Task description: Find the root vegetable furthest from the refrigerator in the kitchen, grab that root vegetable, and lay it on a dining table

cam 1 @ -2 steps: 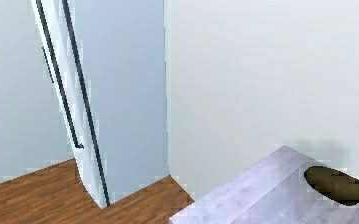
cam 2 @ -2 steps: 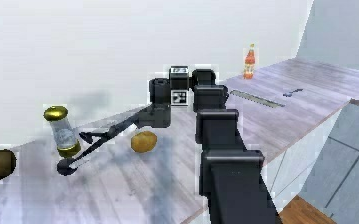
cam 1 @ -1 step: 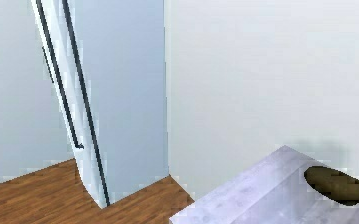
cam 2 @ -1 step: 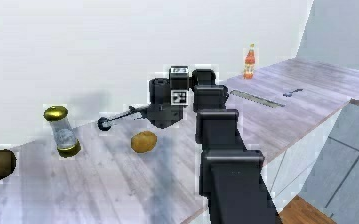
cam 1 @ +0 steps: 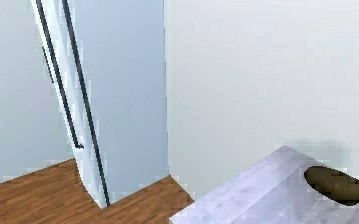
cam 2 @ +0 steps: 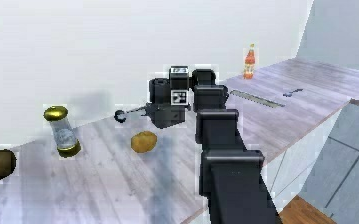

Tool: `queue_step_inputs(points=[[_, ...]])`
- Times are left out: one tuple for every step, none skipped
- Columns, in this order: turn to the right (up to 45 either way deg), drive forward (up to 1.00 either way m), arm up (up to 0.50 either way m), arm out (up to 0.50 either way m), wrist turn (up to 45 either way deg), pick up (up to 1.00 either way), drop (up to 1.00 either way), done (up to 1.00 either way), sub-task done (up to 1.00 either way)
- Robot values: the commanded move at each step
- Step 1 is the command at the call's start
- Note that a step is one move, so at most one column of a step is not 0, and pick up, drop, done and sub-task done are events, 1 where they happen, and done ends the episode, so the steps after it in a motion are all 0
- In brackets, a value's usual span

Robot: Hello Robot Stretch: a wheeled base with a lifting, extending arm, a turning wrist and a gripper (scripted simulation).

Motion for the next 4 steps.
queue_step_inputs(points=[[0.0, 0.00, -0.12, 0.00, 0.0, 0.00, 0.00, 0.00, 0.00], [0.0, 0.00, 0.00, 0.00, 0.0, 1.00, 0.00, 0.00, 0.00], [0.0, 0.00, 0.10, 0.00, 0.0, 0.00, 0.00, 0.00, 0.00], [0.0, 0.00, 0.02, 0.00, 0.0, 0.00, 0.00, 0.00, 0.00]])
